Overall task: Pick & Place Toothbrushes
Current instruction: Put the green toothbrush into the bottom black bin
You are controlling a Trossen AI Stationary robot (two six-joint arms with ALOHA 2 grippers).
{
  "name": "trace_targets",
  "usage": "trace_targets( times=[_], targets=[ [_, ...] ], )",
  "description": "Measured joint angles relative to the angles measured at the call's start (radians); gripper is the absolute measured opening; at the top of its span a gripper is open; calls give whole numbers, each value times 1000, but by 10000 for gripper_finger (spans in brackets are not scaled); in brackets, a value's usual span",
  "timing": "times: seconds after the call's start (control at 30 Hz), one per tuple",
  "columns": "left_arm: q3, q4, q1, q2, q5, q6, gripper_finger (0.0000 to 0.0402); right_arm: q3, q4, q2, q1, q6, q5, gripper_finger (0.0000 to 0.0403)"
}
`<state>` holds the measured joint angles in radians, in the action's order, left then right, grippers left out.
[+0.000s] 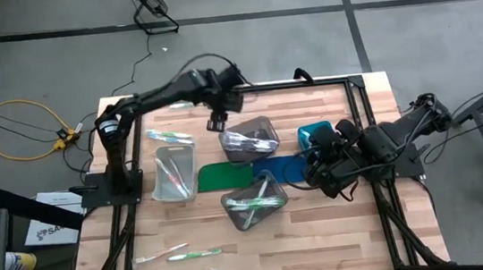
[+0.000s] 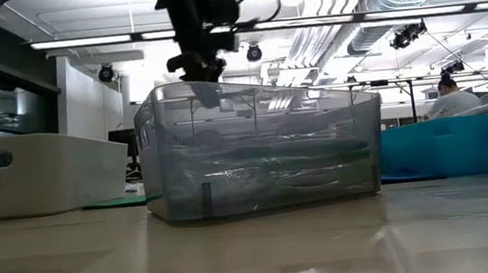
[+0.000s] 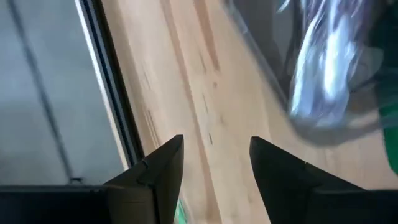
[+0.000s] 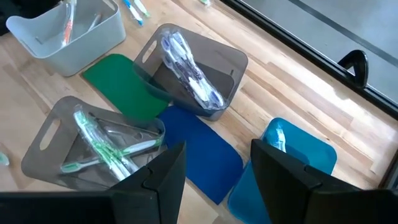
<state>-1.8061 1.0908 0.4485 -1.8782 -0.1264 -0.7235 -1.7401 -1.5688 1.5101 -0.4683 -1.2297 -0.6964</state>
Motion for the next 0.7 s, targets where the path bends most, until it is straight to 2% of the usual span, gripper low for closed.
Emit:
trace_targets(
  times=[0.3,0.47,0.63,0.7],
  targets=[
    [1,28,228,5,152,-157,171,0,-1,0,0,-27,0,173],
    [4,25,342,4,277,-245,171,0,-1,0,0,-30,-3,173],
    [101,-25,424,1,383,-298,170,0,-2,0,0,-34,-10,173],
    [163,-69,441,1,381,-298,170,0,-2,0,0,-35,-10,173]
  ],
)
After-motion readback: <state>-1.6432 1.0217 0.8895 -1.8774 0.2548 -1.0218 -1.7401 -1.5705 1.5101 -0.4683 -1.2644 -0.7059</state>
